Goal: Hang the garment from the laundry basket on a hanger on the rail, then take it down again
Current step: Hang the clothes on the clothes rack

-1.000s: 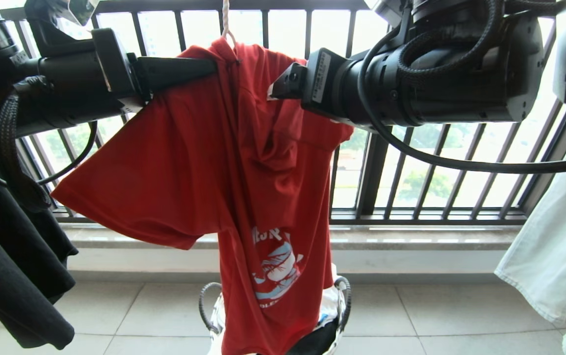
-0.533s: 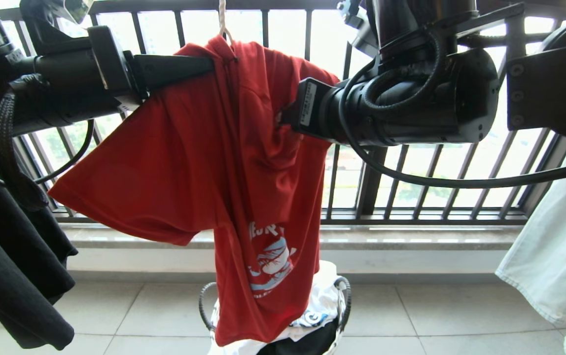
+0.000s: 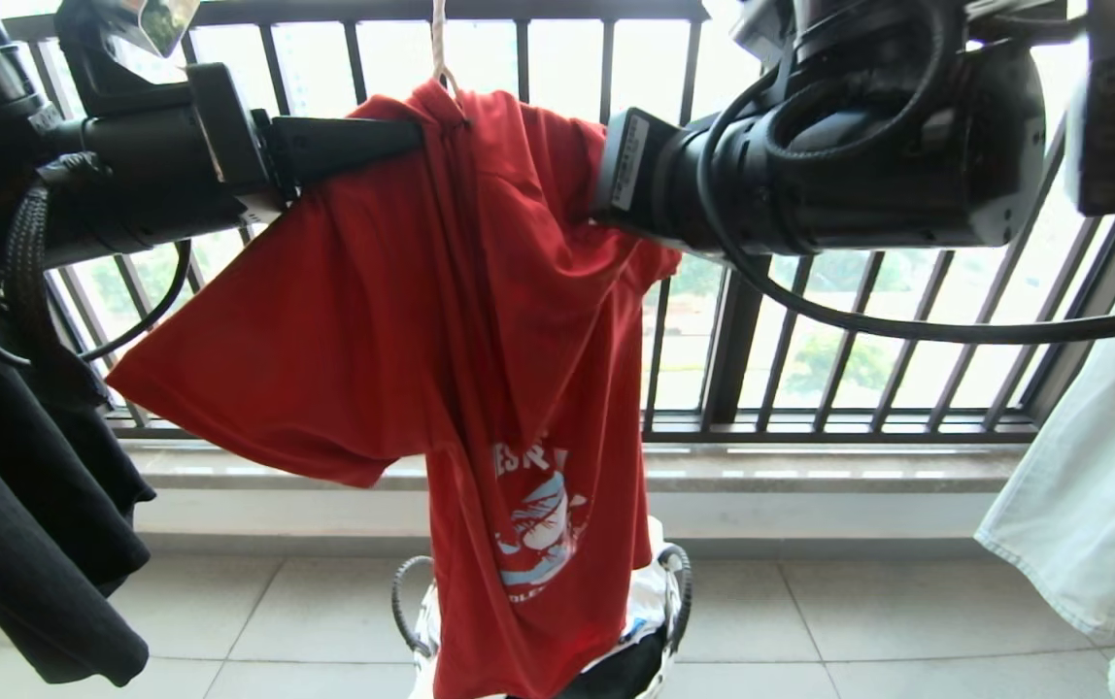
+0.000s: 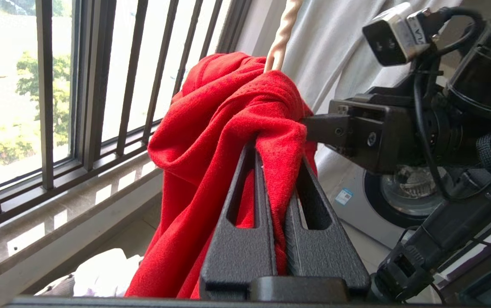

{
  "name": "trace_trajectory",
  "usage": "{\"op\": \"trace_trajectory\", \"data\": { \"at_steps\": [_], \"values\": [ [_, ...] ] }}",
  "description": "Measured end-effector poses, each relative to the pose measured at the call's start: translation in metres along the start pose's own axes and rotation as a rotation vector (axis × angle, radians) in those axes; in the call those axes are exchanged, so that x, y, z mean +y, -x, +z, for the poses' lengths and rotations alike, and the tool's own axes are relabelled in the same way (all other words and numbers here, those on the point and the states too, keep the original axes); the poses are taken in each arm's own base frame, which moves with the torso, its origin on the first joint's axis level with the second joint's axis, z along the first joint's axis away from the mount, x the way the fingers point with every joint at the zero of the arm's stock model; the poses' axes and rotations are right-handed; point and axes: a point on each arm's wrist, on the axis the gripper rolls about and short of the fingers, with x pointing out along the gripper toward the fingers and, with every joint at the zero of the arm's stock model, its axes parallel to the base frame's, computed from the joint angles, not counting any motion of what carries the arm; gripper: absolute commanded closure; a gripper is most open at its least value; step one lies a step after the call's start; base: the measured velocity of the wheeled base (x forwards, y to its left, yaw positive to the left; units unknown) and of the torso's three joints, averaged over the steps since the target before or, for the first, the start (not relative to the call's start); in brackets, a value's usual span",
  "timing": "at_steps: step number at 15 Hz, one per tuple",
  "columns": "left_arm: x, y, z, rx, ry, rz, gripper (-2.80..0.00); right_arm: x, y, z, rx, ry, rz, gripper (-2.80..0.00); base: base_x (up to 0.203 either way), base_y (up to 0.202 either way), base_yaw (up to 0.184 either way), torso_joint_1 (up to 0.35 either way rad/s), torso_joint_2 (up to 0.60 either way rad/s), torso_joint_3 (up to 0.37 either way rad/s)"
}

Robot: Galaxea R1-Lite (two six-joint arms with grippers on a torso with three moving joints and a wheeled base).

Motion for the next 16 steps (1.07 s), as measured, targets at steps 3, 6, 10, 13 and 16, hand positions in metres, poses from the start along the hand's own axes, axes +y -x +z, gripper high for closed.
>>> {"op": "trace_trajectory", "data": {
  "at_steps": [3,6,10,13,16],
  "values": [
    [0.007,-0.004,-0.004,0.013,0.012,0.001,0.0,0.002,0.01,0.013,-0.089,0.079,-0.015,0.0,0.0,0.0,0.0,0.0,0.0,0.0],
    [0.009,-0.007,-0.007,0.025,0.019,-0.008,0.0,0.005,0.015,0.024,-0.187,0.158,-0.022,0.0,0.0,0.0,0.0,0.0,0.0,0.0],
    [0.009,-0.01,-0.011,0.037,0.024,-0.019,0.0,0.009,0.017,0.035,-0.308,0.247,-0.048,0.0,0.0,0.0,0.0,0.0,0.0,0.0],
    [0.008,-0.012,-0.015,0.053,0.01,-0.032,0.0,0.01,0.019,0.042,-0.372,0.298,-0.066,0.0,0.0,0.0,0.0,0.0,0.0,0.0],
    [0.003,-0.014,-0.021,0.082,0.015,-0.078,0.0,0.006,0.017,0.047,-0.403,0.32,-0.087,0.0,0.0,0.0,0.0,0.0,0.0,0.0]
  ]
}}
